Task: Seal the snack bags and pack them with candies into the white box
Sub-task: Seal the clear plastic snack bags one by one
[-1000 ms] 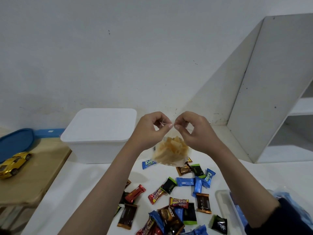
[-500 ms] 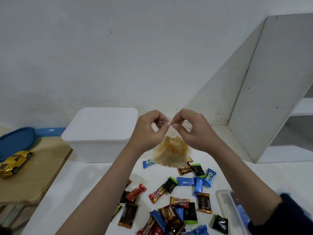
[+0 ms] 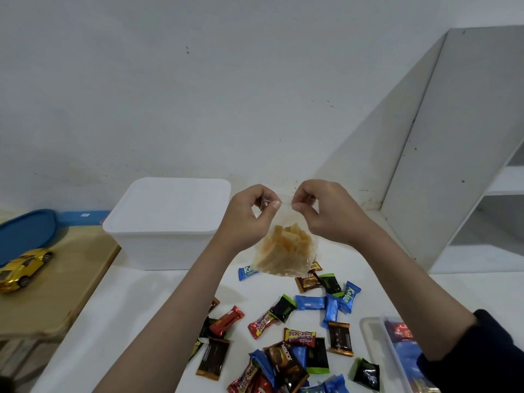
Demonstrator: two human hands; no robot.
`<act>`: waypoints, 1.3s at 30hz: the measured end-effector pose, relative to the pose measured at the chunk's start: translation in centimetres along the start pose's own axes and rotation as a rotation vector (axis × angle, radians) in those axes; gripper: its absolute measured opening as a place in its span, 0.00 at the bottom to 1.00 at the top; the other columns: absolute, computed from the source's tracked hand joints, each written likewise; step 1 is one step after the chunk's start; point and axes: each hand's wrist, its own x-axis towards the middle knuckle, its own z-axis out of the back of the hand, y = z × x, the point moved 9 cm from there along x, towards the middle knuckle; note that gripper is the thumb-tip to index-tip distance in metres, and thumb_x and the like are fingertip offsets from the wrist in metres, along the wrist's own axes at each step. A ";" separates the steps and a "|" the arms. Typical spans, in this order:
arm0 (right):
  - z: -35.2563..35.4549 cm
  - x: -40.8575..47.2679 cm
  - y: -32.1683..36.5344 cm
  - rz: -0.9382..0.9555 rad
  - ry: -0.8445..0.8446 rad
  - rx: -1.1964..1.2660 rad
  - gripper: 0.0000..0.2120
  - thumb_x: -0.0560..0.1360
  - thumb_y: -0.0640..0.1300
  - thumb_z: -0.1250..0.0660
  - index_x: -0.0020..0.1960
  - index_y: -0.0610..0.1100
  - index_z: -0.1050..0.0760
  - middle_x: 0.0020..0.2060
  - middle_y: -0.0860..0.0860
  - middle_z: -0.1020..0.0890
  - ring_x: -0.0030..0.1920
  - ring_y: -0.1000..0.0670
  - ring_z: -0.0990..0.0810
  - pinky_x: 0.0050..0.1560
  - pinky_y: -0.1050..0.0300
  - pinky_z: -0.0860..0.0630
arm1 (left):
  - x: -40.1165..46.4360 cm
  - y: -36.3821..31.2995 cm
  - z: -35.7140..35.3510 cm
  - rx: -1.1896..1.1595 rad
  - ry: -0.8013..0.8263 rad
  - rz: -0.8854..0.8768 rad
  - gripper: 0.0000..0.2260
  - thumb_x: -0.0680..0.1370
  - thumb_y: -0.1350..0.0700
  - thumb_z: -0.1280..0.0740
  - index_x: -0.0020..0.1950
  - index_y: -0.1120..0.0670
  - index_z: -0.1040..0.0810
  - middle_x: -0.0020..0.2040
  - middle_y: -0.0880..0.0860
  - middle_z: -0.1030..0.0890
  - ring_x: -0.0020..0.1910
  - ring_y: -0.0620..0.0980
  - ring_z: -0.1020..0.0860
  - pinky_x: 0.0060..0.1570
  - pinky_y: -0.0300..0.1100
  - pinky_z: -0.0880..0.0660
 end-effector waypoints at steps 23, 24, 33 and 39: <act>0.9 -0.6 0.5 0.101 -0.039 -0.095 0.06 0.74 0.47 0.32 0.42 0.46 0.21 0.35 0.57 0.22 0.38 0.54 0.23 0.47 0.49 0.26 | 0.2 -0.7 0.7 -0.022 0.007 0.017 0.04 0.75 0.62 0.31 0.40 0.56 0.21 0.35 0.41 0.22 0.35 0.34 0.26 0.40 0.23 0.33; 1.0 -0.6 0.5 0.115 -0.053 -0.103 0.06 0.74 0.47 0.32 0.41 0.45 0.21 0.34 0.57 0.22 0.37 0.53 0.23 0.47 0.49 0.26 | 0.2 -0.7 0.7 -0.026 0.006 0.019 0.04 0.75 0.62 0.31 0.40 0.56 0.21 0.35 0.41 0.22 0.35 0.34 0.26 0.40 0.23 0.33; 1.0 -1.1 1.3 0.182 -0.098 -0.183 0.04 0.73 0.43 0.35 0.40 0.45 0.24 0.35 0.54 0.21 0.38 0.51 0.24 0.46 0.52 0.33 | 0.3 -1.1 0.7 0.008 -0.021 -0.080 0.06 0.74 0.61 0.31 0.38 0.53 0.22 0.34 0.44 0.22 0.34 0.43 0.27 0.39 0.29 0.30; 0.6 -0.8 1.3 0.170 -0.076 -0.089 0.03 0.73 0.47 0.33 0.40 0.51 0.25 0.33 0.64 0.27 0.36 0.58 0.26 0.45 0.54 0.30 | 0.3 -0.8 0.6 0.006 -0.044 -0.097 0.05 0.74 0.59 0.32 0.39 0.58 0.22 0.33 0.44 0.22 0.33 0.42 0.27 0.39 0.30 0.29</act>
